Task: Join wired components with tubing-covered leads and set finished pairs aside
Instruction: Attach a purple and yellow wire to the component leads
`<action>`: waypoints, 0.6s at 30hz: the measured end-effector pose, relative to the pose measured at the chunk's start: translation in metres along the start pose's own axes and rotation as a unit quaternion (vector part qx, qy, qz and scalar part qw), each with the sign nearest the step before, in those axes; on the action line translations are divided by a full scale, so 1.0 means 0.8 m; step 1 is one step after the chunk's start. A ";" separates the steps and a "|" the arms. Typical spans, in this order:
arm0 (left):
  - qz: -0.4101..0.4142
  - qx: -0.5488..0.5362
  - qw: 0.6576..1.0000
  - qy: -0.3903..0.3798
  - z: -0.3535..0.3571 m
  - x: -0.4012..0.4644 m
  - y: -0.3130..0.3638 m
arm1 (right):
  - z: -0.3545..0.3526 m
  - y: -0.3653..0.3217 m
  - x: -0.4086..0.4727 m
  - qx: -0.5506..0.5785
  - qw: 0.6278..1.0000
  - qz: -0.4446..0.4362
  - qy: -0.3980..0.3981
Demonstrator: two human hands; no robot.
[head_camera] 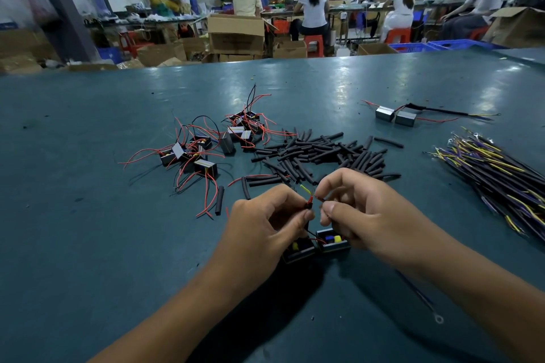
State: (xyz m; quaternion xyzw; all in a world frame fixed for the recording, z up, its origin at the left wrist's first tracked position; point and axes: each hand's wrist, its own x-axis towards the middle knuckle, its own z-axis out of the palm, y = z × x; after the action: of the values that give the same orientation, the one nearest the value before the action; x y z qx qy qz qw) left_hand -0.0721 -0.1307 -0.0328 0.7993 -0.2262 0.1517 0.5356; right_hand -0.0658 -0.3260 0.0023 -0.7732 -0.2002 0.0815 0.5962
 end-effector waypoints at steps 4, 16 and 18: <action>0.008 0.005 1.000 0.003 0.001 -0.001 0.001 | 0.005 0.001 0.002 0.050 0.997 0.026 0.050; -0.010 0.006 1.000 0.009 0.001 0.000 0.002 | 0.008 0.000 0.001 0.043 0.995 0.031 0.083; -0.009 0.007 1.000 0.013 0.002 0.000 0.002 | 0.008 0.003 0.001 0.041 0.993 0.040 0.100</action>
State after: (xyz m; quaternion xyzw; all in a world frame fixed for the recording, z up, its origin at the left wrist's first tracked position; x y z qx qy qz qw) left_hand -0.0734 -0.1327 -0.0321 0.8031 -0.2108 0.1583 0.5344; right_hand -0.0667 -0.3201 -0.0016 -0.7598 -0.1053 0.0356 0.6406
